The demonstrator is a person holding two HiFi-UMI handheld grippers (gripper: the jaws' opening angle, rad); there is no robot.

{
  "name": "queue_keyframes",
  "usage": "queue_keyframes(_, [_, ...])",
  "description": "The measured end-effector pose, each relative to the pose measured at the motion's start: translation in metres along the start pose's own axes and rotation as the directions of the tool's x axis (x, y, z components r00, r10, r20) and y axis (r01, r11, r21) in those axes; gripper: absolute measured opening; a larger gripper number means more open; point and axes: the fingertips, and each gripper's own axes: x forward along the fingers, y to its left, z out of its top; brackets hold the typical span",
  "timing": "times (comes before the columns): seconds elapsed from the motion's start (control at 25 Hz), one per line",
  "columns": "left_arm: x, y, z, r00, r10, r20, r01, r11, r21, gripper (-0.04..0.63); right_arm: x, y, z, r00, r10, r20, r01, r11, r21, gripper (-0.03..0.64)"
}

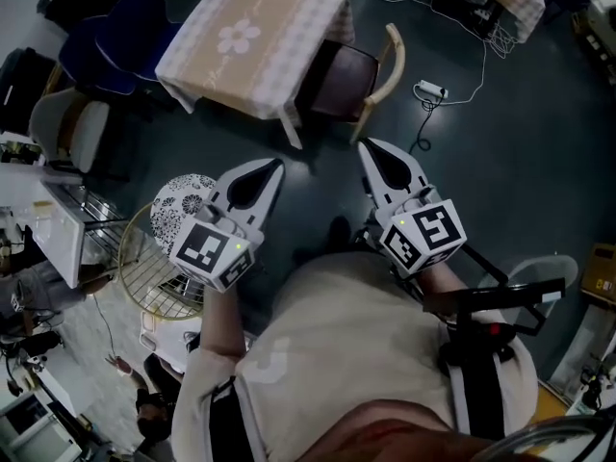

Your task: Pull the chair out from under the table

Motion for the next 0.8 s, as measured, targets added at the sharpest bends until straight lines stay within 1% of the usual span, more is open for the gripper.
queue_keyframes(0.12, [0.018,0.001,0.001,1.0,0.02,-0.01,-0.02,1.0,0.009,0.007,-0.007,-0.012,0.002,1.0,-0.015,0.019,0.015,1.0,0.02,0.009])
queue_keyframes(0.28, [0.03,0.007,0.006,0.999,0.037,0.009,-0.037,0.999,-0.031,0.006,-0.012,-0.028,0.002,0.999,-0.036,0.025,0.035,0.999,0.036,0.009])
queue_keyframes(0.4, [0.039,0.01,0.01,0.999,0.044,0.007,-0.044,0.998,-0.04,0.006,-0.012,-0.041,0.004,0.999,-0.042,0.017,0.041,0.998,0.043,0.009])
queue_keyframes(0.6, [0.051,0.007,0.011,0.999,0.041,-0.005,-0.042,0.998,-0.049,0.006,-0.013,-0.049,0.005,0.999,-0.032,0.014,0.031,0.998,0.058,0.009])
queue_keyframes(0.8, [0.066,-0.003,0.014,0.999,0.025,-0.027,-0.026,0.999,-0.042,0.007,-0.017,-0.059,0.006,1.0,-0.019,0.006,0.019,0.996,0.089,0.009])
